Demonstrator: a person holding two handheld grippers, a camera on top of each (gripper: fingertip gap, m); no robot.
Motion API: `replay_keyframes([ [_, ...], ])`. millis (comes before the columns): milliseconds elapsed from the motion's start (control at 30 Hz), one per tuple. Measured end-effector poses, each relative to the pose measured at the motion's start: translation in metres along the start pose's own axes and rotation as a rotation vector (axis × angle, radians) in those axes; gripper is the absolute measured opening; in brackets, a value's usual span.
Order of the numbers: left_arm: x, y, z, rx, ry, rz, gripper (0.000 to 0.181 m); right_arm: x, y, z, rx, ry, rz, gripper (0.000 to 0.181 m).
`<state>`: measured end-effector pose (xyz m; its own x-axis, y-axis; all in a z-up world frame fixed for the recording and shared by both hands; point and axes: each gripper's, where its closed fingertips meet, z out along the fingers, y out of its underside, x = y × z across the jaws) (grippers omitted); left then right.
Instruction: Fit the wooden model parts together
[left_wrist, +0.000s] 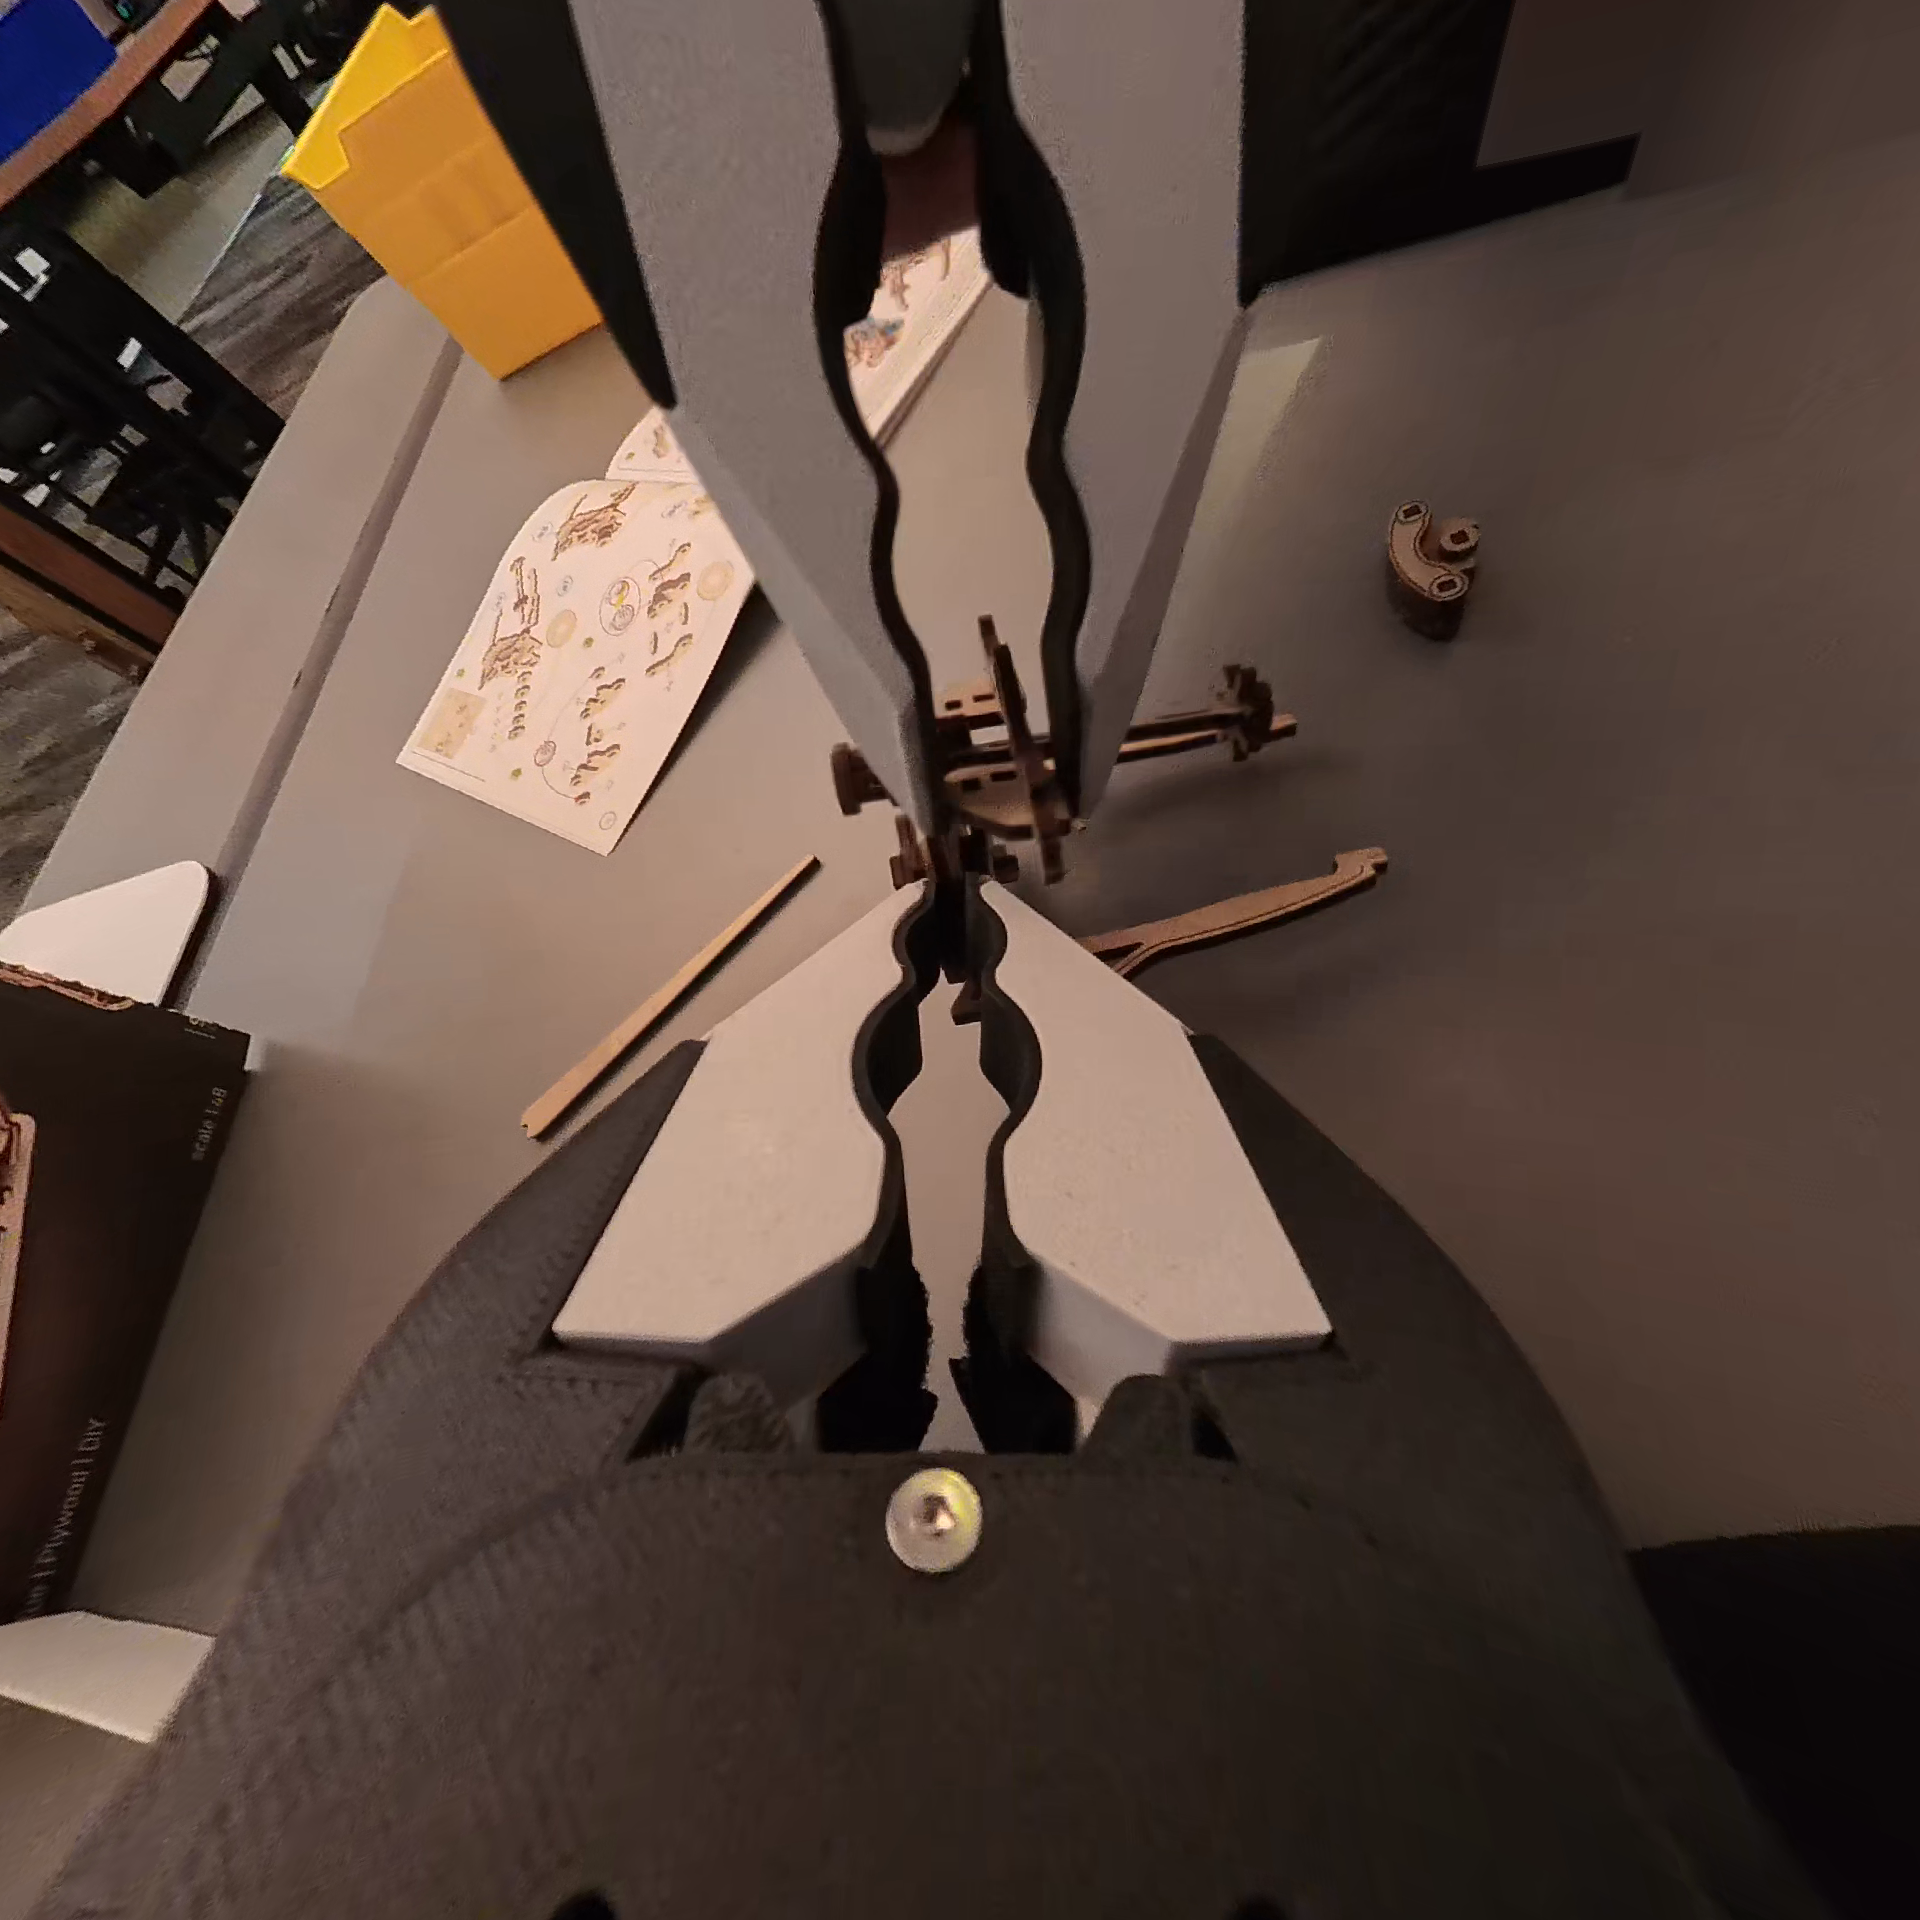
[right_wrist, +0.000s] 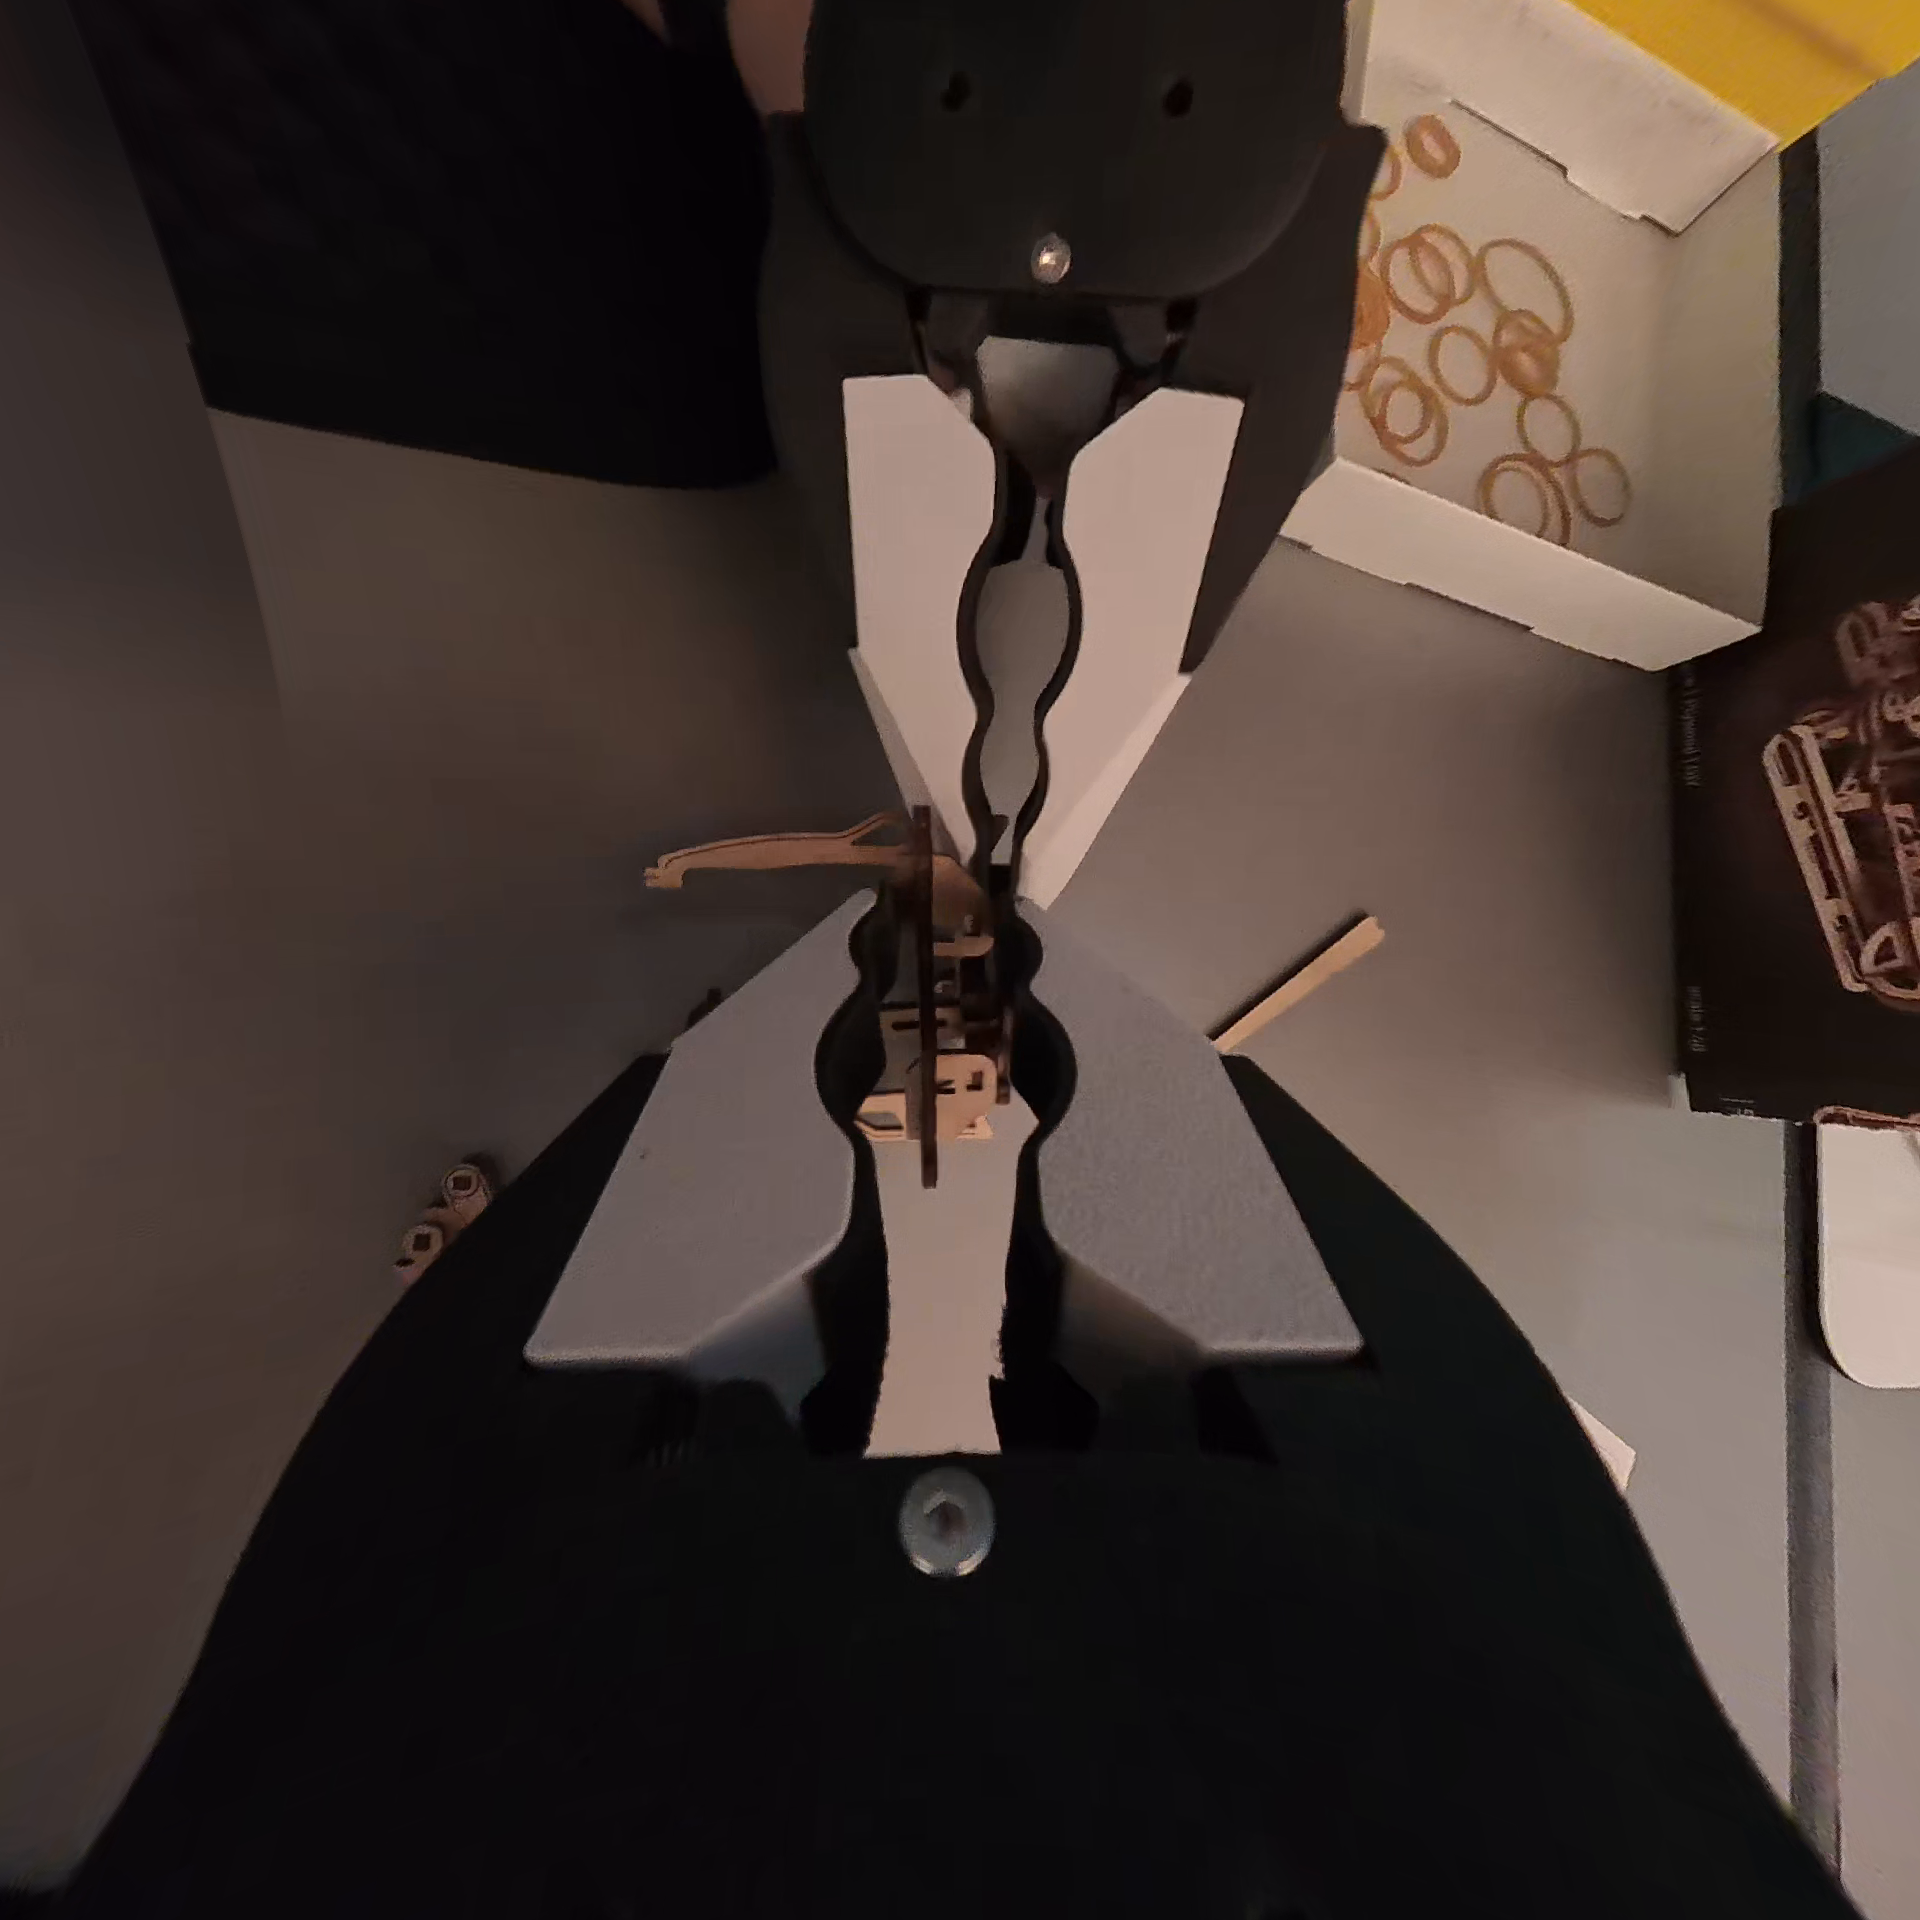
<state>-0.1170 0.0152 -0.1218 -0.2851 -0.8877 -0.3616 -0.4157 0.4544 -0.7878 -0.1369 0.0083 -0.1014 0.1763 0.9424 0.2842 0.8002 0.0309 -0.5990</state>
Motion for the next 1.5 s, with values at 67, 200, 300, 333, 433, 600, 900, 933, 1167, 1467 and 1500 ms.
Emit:
replay_keyframes([
  [67,0.0,0.0,0.0,-0.002,0.0,0.002,0.001,-0.001,-0.001,0.001,-0.006,-0.023,0.003,0.017],
  [200,-0.001,0.001,-0.001,0.0,-0.006,-0.003,0.001,0.003,0.0,0.0,-0.033,0.013,-0.019,0.016],
  [300,-0.002,0.001,-0.001,0.002,-0.005,-0.009,0.001,0.007,0.001,0.0,-0.039,0.032,-0.015,0.017],
  [333,-0.002,0.001,0.0,0.002,-0.004,-0.006,0.001,0.008,0.001,0.0,-0.034,0.03,-0.005,0.016],
  [433,-0.001,0.001,0.0,0.001,-0.01,0.009,0.001,0.007,0.003,0.001,-0.041,0.01,0.014,0.017],
  [600,-0.001,0.001,0.0,0.003,-0.005,-0.001,0.001,0.004,0.004,0.002,-0.046,-0.012,0.027,0.017],
  [900,-0.001,0.001,-0.001,-0.001,-0.008,0.011,0.0,0.004,0.003,0.003,-0.004,-0.026,0.056,0.017],
  [933,-0.002,0.002,-0.001,-0.013,-0.024,0.025,0.0,0.004,0.003,0.004,-0.005,-0.023,0.06,0.018],
  [1167,-0.008,-0.004,-0.005,0.034,-0.061,0.038,0.0,0.008,-0.004,-0.001,0.042,0.055,-0.006,0.017],
  [1467,-0.015,-0.013,-0.01,0.082,-0.103,0.016,0.0,0.014,-0.009,-0.01,0.066,0.087,0.023,0.017],
  [1500,-0.015,-0.013,-0.01,0.087,-0.097,0.009,0.0,0.013,-0.009,-0.011,0.063,0.088,0.013,0.017],
])
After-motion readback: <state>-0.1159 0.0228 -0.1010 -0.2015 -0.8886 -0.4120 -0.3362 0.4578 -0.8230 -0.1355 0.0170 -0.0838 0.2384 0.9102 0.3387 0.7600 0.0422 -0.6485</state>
